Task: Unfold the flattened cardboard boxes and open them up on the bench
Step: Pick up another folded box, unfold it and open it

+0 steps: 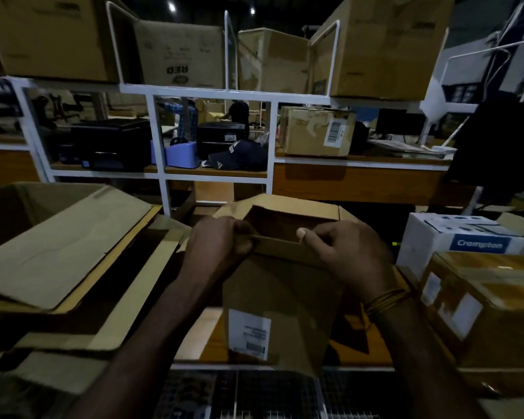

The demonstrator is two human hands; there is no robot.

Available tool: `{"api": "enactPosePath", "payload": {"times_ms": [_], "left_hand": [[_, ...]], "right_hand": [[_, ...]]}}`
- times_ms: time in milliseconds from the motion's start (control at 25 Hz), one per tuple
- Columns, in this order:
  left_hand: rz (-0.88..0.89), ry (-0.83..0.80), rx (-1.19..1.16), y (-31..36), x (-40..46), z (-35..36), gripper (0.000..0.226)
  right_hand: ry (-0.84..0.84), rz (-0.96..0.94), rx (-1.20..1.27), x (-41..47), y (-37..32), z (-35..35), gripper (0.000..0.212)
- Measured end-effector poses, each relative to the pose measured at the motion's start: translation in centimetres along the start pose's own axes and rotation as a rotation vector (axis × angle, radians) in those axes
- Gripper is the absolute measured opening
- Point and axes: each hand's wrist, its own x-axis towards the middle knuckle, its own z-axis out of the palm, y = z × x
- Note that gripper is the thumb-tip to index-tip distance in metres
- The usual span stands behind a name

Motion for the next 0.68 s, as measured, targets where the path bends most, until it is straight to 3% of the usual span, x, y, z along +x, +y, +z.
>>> {"api": "enactPosePath", "payload": {"times_ms": [120, 240, 360, 480, 600, 680], "left_hand": [[-0.088, -0.187, 0.177, 0.3, -1.8, 0.3, 0.027], [-0.055, -0.42, 0.39, -0.3, -2.9, 1.8, 0.062], [-0.039, -0.676, 0.369, -0.6, -2.6, 2.9, 0.1], [-0.027, -0.824, 0.35, -0.7, -2.2, 3.9, 0.12], [0.019, -0.827, 0.318, -0.8, -1.5, 4.8, 0.115], [0.014, -0.722, 0.289, -0.5, -0.7, 5.2, 0.1]], "right_hand": [[-0.28, 0.116, 0.055, -1.1, 0.5, 1.3, 0.034], [-0.47, 0.182, 0.122, -2.2, 1.4, 2.9, 0.042], [-0.418, 0.169, 0.14, -2.6, 2.0, 4.0, 0.053], [-0.361, 0.155, 0.085, -2.3, 2.3, 4.8, 0.056], [-0.38, 0.136, -0.009, -1.7, 2.5, 5.6, 0.06], [-0.357, 0.123, 0.003, -1.3, 2.8, 6.0, 0.054]]}}
